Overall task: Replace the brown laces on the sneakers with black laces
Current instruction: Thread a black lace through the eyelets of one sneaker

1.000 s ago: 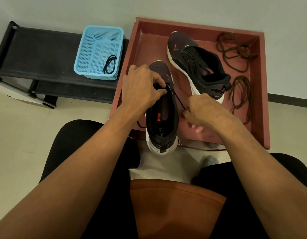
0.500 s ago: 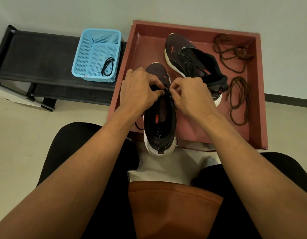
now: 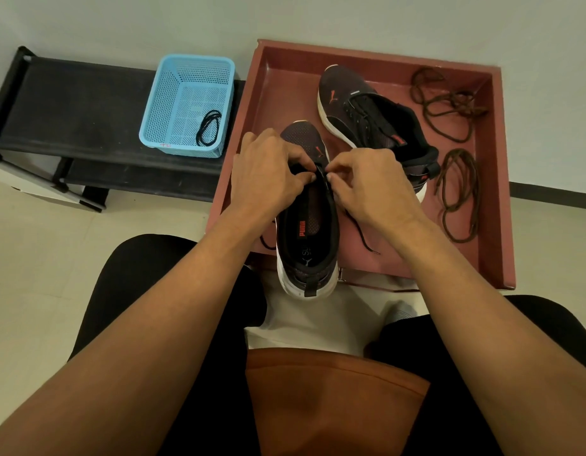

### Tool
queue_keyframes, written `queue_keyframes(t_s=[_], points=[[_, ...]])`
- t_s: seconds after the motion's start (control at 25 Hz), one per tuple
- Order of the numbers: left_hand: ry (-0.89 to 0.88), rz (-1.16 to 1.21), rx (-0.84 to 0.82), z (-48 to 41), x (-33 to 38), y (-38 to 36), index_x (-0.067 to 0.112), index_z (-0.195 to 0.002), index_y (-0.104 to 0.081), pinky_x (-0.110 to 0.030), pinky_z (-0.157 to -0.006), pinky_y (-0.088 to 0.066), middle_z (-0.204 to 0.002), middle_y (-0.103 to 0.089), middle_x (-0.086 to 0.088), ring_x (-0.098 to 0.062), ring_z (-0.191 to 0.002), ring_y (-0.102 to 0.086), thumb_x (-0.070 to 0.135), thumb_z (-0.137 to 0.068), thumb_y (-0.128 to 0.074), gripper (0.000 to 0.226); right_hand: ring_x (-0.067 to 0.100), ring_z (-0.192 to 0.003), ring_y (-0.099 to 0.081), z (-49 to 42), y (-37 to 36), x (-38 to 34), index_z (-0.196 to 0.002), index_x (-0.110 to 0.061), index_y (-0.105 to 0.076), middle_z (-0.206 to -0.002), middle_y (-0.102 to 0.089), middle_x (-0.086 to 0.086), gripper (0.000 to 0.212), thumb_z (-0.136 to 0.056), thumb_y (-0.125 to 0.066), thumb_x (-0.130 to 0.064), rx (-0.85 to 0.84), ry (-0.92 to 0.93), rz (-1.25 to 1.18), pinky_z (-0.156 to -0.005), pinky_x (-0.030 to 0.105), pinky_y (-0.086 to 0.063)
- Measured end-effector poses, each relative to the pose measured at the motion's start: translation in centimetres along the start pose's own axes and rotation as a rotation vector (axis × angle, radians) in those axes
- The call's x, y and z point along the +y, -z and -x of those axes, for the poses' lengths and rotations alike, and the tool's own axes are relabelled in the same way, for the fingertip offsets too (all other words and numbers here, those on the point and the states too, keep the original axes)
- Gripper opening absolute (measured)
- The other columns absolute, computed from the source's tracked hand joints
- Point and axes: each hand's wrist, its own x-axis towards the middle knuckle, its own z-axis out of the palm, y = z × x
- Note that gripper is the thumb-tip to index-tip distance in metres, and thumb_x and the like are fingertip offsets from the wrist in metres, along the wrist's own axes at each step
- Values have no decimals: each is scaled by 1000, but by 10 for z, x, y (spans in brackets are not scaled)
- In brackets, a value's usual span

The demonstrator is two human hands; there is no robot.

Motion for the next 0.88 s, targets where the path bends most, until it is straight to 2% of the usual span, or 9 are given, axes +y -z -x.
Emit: queue_keyframes(t_s=[0.12, 0.2, 0.28, 0.36, 0.44, 0.52, 0.68, 0.8, 0.88], points=[[2, 6, -4, 0, -1, -1, 44, -99, -81, -39, -87, -50, -106, -63, 8, -21, -110, -52, 48, -83, -83, 17, 24, -89, -72, 2, -3, -4, -100, -29, -76, -91, -74, -4, 10, -95, -67, -33, 35, -1, 30, -78, 44, -62], [1, 5, -5, 0, -1, -1, 45, -98, -80, -38, -88, -49, -105, -61, 8, -22, -110, -53, 49, -82, -83, 17, 32, -91, -71, 3, -2, -2, -101, -26, -74, -94, -72, 4, 12, -95, -65, -31, 6, -50, 154, -78, 44, -60], [2, 16, -4, 0, -1, -1, 45, -97, -80, -36, -87, -47, -103, -59, 9, -21, -109, -52, 50, -82, -84, 17, 42, -100, -68, 3, 1, 5, -111, -17, -72, -109, -68, 15, 21, -92, -68, -24, -162, -136, 336, -79, 41, -55], [1, 18, -4, 0, -2, -1, 44, -97, -80, -34, -87, -45, -103, -58, 10, -20, -109, -51, 50, -81, -84, 17, 42, -110, -64, 6, 3, 9, -125, -8, -64, -123, -61, 19, 36, -91, -72, -18, -409, -222, 445, -80, 40, -49], [-3, 16, -6, -1, -2, -1, 45, -96, -80, -34, -87, -45, -103, -58, 10, -19, -108, -51, 51, -81, -84, 17, 40, -112, -63, 9, 3, 14, -129, -6, -60, -128, -58, 18, 43, -90, -74, -17, -511, -263, 469, -80, 39, -48], [-4, 13, -1, -1, -1, -1, 45, -96, -80, -32, -84, -43, -102, -59, 10, -18, -107, -51, 50, -81, -84, 17, 39, -107, -65, 6, 2, 16, -123, -9, -62, -123, -60, 17, 37, -89, -73, -19, -469, -245, 427, -79, 39, -51], [-4, 11, 1, -2, -1, -1, 44, -98, -80, -31, -85, -41, -104, -58, 9, -19, -108, -51, 51, -82, -83, 17, 28, -90, -71, 2, 3, 9, -101, -28, -73, -89, -71, -2, 12, -91, -69, -32, -142, -74, 103, -81, 42, -60], [0, 9, -2, -2, 0, 0, 45, -98, -80, -34, -85, -45, -104, -60, 10, -20, -108, -53, 51, -82, -83, 17, 25, -90, -72, 1, 2, 5, -98, -32, -75, -88, -73, -5, 8, -93, -70, -36, -40, -39, 89, -79, 44, -61], [-1, 13, -11, 0, 1, 1, 46, -98, -80, -36, -88, -47, -105, -58, 10, -21, -109, -51, 52, -82, -83, 17, 31, -92, -72, 1, -1, 10, -98, -32, -75, -94, -73, 1, 9, -92, -70, -37, -72, -68, 177, -80, 45, -61]])
